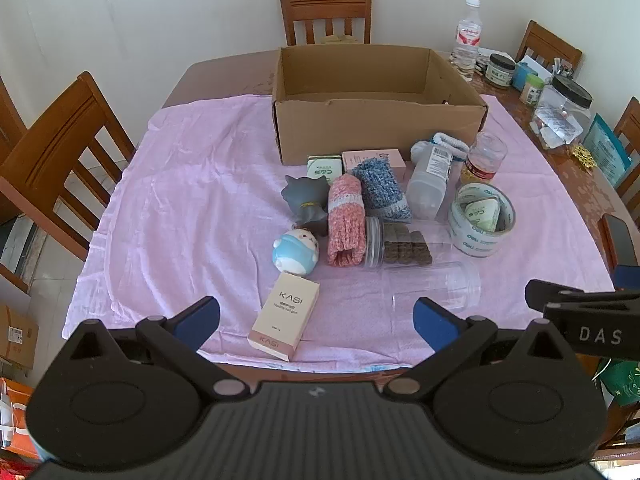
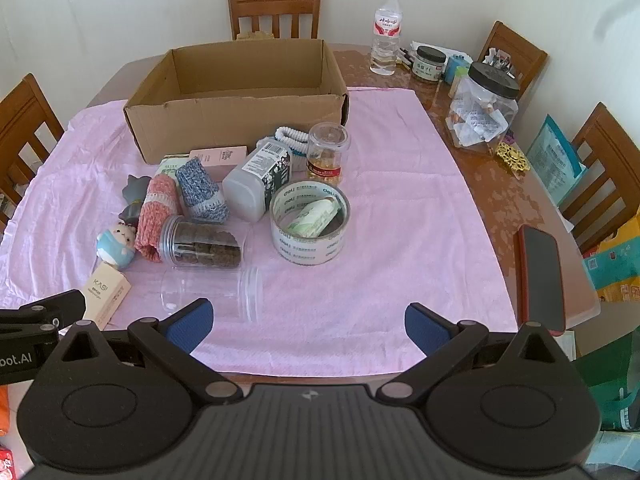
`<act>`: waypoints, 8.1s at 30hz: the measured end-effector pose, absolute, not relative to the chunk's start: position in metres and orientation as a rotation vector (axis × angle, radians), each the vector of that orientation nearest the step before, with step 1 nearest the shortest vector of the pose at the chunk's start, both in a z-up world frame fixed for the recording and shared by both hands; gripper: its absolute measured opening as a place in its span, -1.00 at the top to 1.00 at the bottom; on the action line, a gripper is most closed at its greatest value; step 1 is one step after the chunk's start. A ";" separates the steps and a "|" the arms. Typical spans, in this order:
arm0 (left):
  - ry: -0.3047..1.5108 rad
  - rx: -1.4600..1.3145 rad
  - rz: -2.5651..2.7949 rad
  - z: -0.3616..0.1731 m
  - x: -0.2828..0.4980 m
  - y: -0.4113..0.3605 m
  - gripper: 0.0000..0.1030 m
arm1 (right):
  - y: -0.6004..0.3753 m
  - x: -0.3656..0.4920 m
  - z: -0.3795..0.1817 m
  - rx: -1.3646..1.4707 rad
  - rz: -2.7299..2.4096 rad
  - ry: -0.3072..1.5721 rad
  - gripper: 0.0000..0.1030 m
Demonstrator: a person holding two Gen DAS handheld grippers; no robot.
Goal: Organize objects
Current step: 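Move the left tool toward the white KASI box, then grasp the white KASI box with the left tool while the right tool grasps the clear jar, then carry both items into the cardboard box and open both tools, then grasp the red-labelled capsule bottle with the right tool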
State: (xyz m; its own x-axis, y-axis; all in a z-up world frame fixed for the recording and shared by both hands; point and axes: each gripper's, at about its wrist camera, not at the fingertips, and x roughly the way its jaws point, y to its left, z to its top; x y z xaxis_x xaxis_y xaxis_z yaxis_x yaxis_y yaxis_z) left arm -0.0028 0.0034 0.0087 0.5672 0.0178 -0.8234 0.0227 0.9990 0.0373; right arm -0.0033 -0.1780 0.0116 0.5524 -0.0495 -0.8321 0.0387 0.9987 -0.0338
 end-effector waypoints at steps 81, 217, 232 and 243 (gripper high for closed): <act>0.973 0.141 -0.009 -0.113 0.009 0.072 -0.99 | -0.124 0.019 -0.067 -0.025 0.159 0.889 -1.00; 0.817 0.018 -0.093 0.003 0.202 0.011 -0.97 | -0.206 0.216 0.029 -0.114 0.381 0.856 -1.00; 0.859 0.070 -0.059 -0.039 0.141 0.014 -0.97 | -0.211 0.174 -0.012 -0.058 0.335 0.870 -1.00; 0.910 0.005 0.015 -0.051 0.131 0.032 -0.97 | -0.230 0.187 -0.028 -0.033 0.279 0.919 -1.00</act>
